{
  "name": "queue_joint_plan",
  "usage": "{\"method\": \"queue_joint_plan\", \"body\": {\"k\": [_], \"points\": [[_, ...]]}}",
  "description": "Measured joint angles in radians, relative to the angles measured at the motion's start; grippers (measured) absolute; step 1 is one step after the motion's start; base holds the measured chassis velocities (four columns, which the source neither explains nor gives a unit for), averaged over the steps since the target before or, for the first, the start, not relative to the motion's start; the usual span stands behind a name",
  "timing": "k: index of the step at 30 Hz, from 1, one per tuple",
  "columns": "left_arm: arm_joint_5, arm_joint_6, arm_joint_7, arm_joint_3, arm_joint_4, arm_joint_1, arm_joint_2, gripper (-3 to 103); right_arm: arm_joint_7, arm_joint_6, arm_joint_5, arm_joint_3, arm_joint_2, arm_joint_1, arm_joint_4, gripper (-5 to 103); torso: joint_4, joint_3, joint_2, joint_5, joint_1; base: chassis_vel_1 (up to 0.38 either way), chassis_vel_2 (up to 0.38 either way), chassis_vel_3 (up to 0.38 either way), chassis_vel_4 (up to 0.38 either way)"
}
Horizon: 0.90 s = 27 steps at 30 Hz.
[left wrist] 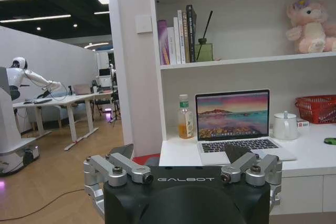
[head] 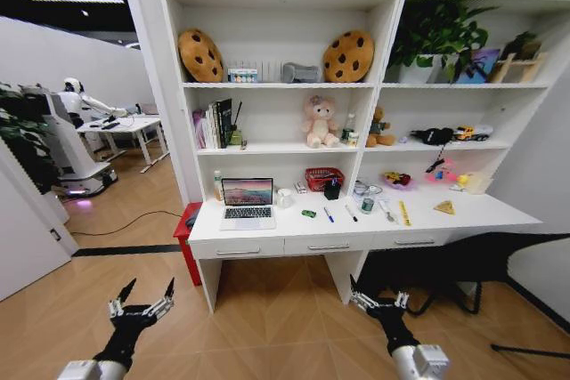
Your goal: Organize the objects on the table.
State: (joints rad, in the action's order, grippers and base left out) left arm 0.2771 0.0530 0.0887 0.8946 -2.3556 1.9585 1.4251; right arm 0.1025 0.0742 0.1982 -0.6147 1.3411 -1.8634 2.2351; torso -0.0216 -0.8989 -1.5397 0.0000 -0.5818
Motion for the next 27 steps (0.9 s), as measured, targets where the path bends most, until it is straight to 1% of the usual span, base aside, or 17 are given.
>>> {"method": "queue_joint_plan", "body": {"k": [1, 4, 7, 11, 16, 19, 20, 21, 23, 27], "points": [[0.000, 0.000, 0.000, 0.000, 0.000, 0.000, 0.000, 98, 0.000, 0.000, 0.000, 0.000, 0.000, 0.000, 0.000, 100, 0.0000, 0.000, 0.000, 0.0000, 0.000, 0.000, 0.000, 0.000, 0.000], [-0.007, 0.000, -0.001, -0.002, -0.002, 0.002, 0.006, 98, 0.001, 0.038, -0.004, -0.007, 0.005, 0.005, -0.009, 100, 0.0000, 0.000, 0.000, 0.0000, 0.000, 0.000, 0.000, 0.000, 0.000], [-0.009, 0.000, -0.003, -0.002, -0.004, 0.003, 0.007, 98, 0.002, 0.060, -0.013, -0.012, 0.009, 0.005, -0.015, 100, 0.0000, 0.000, 0.000, 0.0001, 0.000, 0.000, 0.000, 0.000, 0.000], [-0.013, 0.000, -0.006, -0.001, -0.006, 0.005, 0.007, 98, 0.001, 0.078, -0.024, -0.014, 0.019, 0.003, -0.021, 100, 0.0000, 0.000, 0.000, 0.0000, 0.000, 0.000, 0.000, 0.000, 0.000], [-0.013, 0.001, -0.009, 0.001, -0.016, 0.007, 0.005, 98, -0.002, 0.076, -0.025, -0.010, 0.025, -0.002, -0.014, 100, -0.0001, 0.000, 0.000, 0.0000, 0.000, 0.000, 0.000, 0.000, 0.000], [-0.013, 0.003, -0.013, 0.001, -0.026, 0.007, 0.004, 97, -0.016, 0.063, -0.019, -0.009, 0.029, -0.011, -0.007, 100, -0.0001, 0.000, 0.000, 0.0000, 0.000, 0.000, 0.000, 0.000, 0.000], [-0.013, 0.004, -0.013, 0.000, -0.027, 0.007, 0.006, 96, -0.023, 0.061, -0.018, -0.009, 0.029, -0.014, -0.007, 100, -0.0001, 0.000, 0.000, 0.0000, 0.000, 0.000, 0.000, 0.000, 0.000], [-0.013, 0.004, -0.013, 0.000, -0.027, 0.007, 0.006, 96, -0.023, 0.061, -0.018, -0.009, 0.029, -0.014, -0.007, 100, -0.0001, 0.000, 0.000, 0.0000, 0.000, 0.000, 0.000, 0.000, 0.000], [-0.016, 0.004, -0.014, -0.005, -0.025, 0.008, 0.008, 99, -0.031, 0.061, -0.018, -0.010, 0.031, -0.015, -0.007, 100, 0.0000, 0.000, 0.000, 0.0000, 0.000, 0.000, 0.000, 0.000, 0.000], [-0.022, 0.004, -0.015, -0.011, -0.021, 0.007, 0.007, 97, -0.032, 0.062, -0.018, -0.010, 0.031, -0.009, -0.005, 100, -0.0001, 0.000, 0.000, 0.0000, 0.000, -0.013, 0.009, 0.005, -0.013]]}}
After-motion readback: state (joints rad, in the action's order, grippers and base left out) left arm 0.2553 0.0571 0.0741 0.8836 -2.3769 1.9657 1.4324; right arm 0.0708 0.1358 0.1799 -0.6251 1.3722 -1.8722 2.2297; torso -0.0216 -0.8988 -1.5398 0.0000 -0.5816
